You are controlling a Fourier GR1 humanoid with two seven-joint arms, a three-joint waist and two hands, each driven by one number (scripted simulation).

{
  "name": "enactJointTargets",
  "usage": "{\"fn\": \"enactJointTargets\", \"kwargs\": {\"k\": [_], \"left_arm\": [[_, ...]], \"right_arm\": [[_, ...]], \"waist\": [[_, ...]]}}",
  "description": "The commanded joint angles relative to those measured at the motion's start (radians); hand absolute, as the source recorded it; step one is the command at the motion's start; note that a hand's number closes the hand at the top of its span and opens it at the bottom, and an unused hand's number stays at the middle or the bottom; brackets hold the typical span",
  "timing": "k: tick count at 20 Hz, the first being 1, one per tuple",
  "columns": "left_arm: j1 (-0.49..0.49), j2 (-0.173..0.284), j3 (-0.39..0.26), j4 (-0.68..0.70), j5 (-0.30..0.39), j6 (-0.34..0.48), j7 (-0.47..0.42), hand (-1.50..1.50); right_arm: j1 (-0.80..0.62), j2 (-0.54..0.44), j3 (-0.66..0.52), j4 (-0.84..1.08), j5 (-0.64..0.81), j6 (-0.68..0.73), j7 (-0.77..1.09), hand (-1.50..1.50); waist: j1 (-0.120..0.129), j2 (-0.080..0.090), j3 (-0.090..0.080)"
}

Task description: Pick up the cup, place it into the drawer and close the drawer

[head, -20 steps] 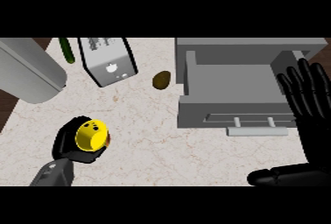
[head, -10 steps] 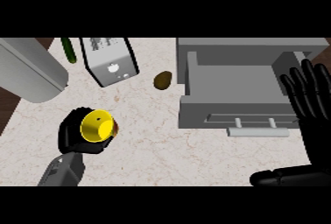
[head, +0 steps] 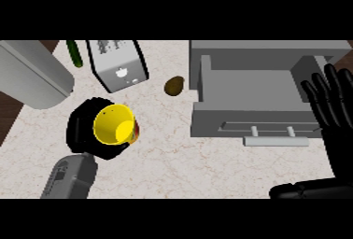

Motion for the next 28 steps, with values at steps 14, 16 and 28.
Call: {"fn": "enactJointTargets", "kwargs": {"k": [14, 16, 28], "left_arm": [[-0.338, -0.048, -0.159, -0.269, 0.027, 0.363, 0.460, 1.50], [-0.397, -0.048, -0.166, -0.239, 0.004, 0.393, 0.458, 1.50], [-0.633, -0.048, -0.234, -0.024, 0.004, 0.509, 0.510, 1.50]], "right_arm": [[-0.044, -0.011, -0.024, 0.055, 0.000, 0.008, -0.025, -1.50], [-0.008, -0.007, -0.023, 0.037, -0.007, 0.019, -0.038, -1.50], [-0.007, -0.005, -0.025, 0.069, 0.006, 0.026, -0.063, -1.50]], "waist": [[-0.014, 0.005, -0.001], [-0.016, 0.004, -0.001], [-0.018, 0.006, -0.001]]}}
